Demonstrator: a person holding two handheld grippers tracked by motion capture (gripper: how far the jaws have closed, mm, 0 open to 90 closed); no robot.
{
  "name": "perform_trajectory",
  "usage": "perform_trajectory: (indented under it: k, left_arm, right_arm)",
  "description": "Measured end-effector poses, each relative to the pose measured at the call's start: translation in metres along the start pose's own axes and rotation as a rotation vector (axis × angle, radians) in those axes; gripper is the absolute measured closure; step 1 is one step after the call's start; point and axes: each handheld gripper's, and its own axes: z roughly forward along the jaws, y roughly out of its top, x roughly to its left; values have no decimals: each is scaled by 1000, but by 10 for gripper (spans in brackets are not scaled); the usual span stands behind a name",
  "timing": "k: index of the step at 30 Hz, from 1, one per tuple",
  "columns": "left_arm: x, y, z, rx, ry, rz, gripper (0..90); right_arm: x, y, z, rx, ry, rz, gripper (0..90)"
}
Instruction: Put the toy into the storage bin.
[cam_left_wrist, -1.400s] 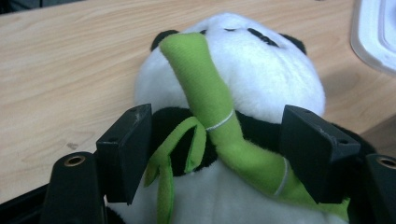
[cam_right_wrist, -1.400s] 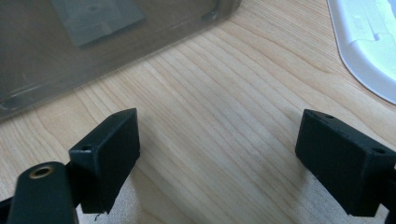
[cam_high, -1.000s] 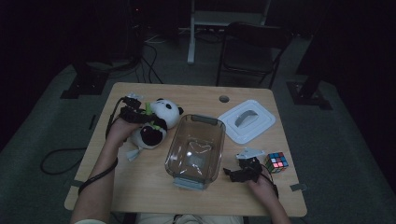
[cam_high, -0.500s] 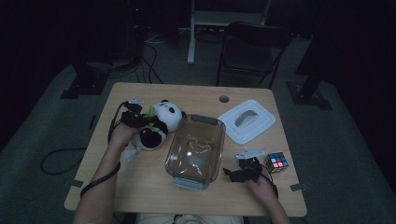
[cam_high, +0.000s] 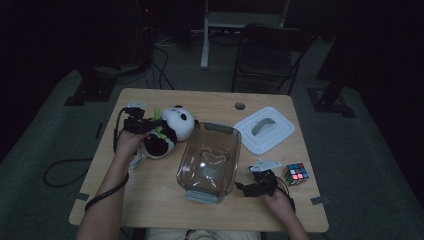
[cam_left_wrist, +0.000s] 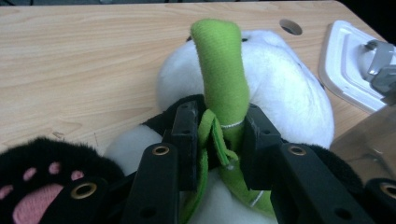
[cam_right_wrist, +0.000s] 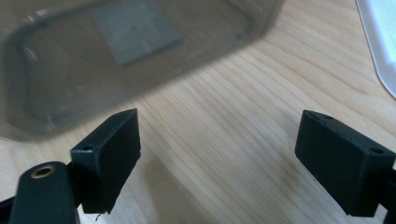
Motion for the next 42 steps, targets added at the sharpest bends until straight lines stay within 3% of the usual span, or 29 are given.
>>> perform_trajectory:
  k: [4, 9, 14, 18, 28, 33, 35, 42]
  left_arm:
    - [-1, 5, -6, -4, 5, 20, 717]
    - [-2, 10, -11, -17, 28, 11, 716]
    - [-2, 15, -18, -44, 35, -6, 716]
    - [-2, 23, -25, -66, 42, -9, 715]
    - [-11, 53, -57, -156, 89, 3, 715]
    - [-17, 67, -74, -179, 100, 37, 714]
    - [-21, 71, -79, -184, 100, 49, 714]
    - [-37, 74, -83, -190, 68, 74, 713]
  right_arm:
    - [9, 5, 1, -24, 34, -4, 140]
    - [18, 7, 6, -22, 51, -22, 140]
    - [23, 9, 11, -25, 68, 1, 140]
    - [30, 14, 17, -26, 48, 9, 140]
    - [51, 48, 50, -15, -9, 42, 130]
    - [63, 63, 66, -23, -7, 42, 125]
    - [64, 70, 71, -21, 0, 64, 125]
    - [72, 89, 91, -37, -42, 123, 125]
